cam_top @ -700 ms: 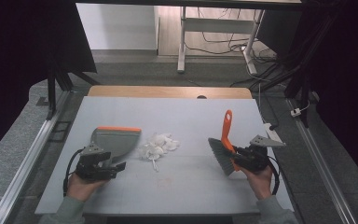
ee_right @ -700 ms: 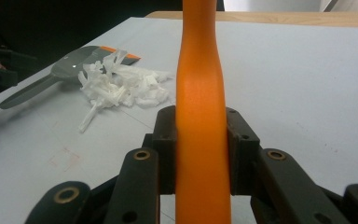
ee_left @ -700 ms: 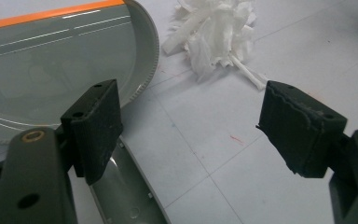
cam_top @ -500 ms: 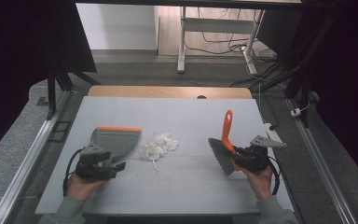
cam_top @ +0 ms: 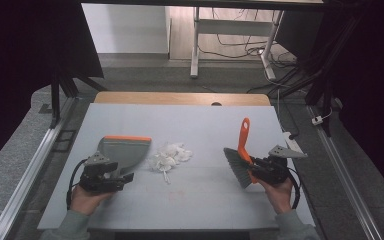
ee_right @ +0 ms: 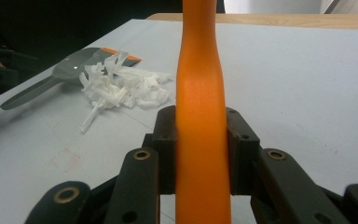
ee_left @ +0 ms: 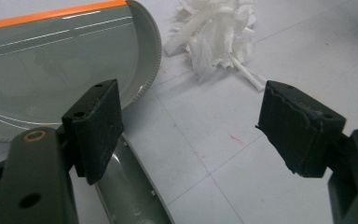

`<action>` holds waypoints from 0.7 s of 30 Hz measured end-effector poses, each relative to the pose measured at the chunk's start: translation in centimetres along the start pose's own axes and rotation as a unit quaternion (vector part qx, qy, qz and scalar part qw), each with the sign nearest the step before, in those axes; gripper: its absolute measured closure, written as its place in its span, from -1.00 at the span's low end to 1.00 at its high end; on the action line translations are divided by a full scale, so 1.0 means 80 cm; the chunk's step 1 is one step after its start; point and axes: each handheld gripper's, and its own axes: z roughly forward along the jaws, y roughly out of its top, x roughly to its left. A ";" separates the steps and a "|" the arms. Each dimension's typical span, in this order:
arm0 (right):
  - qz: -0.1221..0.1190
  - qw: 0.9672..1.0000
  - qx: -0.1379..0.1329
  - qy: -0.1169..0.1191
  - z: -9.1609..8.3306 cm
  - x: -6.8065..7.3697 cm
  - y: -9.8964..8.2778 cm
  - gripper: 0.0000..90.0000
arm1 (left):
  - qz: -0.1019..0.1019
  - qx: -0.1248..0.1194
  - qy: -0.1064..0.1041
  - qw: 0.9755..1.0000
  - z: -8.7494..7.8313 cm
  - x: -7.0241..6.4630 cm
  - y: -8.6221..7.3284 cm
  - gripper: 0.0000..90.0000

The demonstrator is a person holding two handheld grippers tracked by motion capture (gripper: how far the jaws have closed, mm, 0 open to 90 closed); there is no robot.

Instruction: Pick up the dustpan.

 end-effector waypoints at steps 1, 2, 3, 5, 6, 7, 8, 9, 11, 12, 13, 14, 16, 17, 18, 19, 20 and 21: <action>0.000 1.000 0.000 0.000 0.000 0.000 0.000 0.56 | 0.000 0.000 0.000 1.000 0.000 0.000 0.000 -0.49; 0.001 1.000 0.002 0.001 0.000 0.000 0.000 0.56 | 0.001 0.000 -0.001 1.000 0.000 0.000 0.000 -0.49; 0.002 1.000 0.004 0.000 0.000 0.000 0.000 0.56 | 0.001 0.002 -0.001 1.000 0.000 -0.001 0.001 -0.49; 0.003 1.000 0.006 0.000 0.000 0.000 0.000 0.56 | 0.001 0.003 -0.002 1.000 0.000 -0.001 0.001 -0.48; 0.002 1.000 0.006 0.001 0.000 0.000 0.000 0.56 | 0.001 0.004 -0.003 1.000 0.000 -0.001 0.001 -0.48; 0.001 1.000 0.006 0.001 0.001 0.001 0.000 0.56 | 0.002 0.004 -0.003 1.000 -0.001 -0.002 0.001 -0.48; 0.001 1.000 0.006 0.001 0.001 0.001 0.000 0.56 | 0.002 0.004 -0.003 1.000 -0.001 -0.002 0.001 -0.48; 0.001 1.000 0.006 0.001 0.001 0.001 0.000 0.56 | 0.002 0.004 -0.003 1.000 -0.001 -0.002 0.002 -0.48; 0.001 1.000 0.005 0.001 0.000 0.000 0.000 0.56 | 0.003 0.004 -0.002 1.000 -0.002 -0.003 0.002 -0.48; 0.002 1.000 0.005 0.000 0.000 0.001 0.000 0.56 | 0.004 0.003 -0.002 1.000 -0.003 -0.003 0.003 -0.48; 0.002 1.000 0.005 0.000 0.000 0.001 0.000 0.56 | 0.004 0.002 -0.003 1.000 -0.004 -0.003 0.003 -0.48; 0.002 1.000 0.005 0.000 0.000 0.001 0.000 0.56 | 0.004 0.002 -0.003 1.000 -0.004 -0.003 0.003 -0.48; 0.002 1.000 0.004 0.001 0.000 0.001 0.000 0.56 | 0.004 0.002 -0.003 1.000 -0.005 -0.003 0.004 -0.48; 0.001 1.000 0.003 0.001 0.000 0.001 0.000 0.56 | 0.003 0.003 -0.002 1.000 -0.006 -0.003 0.004 -0.48; 0.001 1.000 0.003 0.001 0.000 0.001 0.000 0.56 | 0.003 0.003 -0.002 1.000 -0.006 -0.003 0.004 -0.47; 0.001 1.000 0.004 0.001 0.000 0.001 0.000 0.56 | 0.003 0.004 -0.002 1.000 -0.007 -0.003 0.005 -0.48; 0.001 1.000 0.004 0.001 0.000 0.001 0.000 0.56 | 0.002 0.004 -0.002 1.000 -0.008 -0.003 0.008 -0.47; 0.002 1.000 0.004 0.000 0.000 0.001 0.000 0.56 | 0.002 0.005 0.000 1.000 -0.009 -0.004 0.010 -0.47</action>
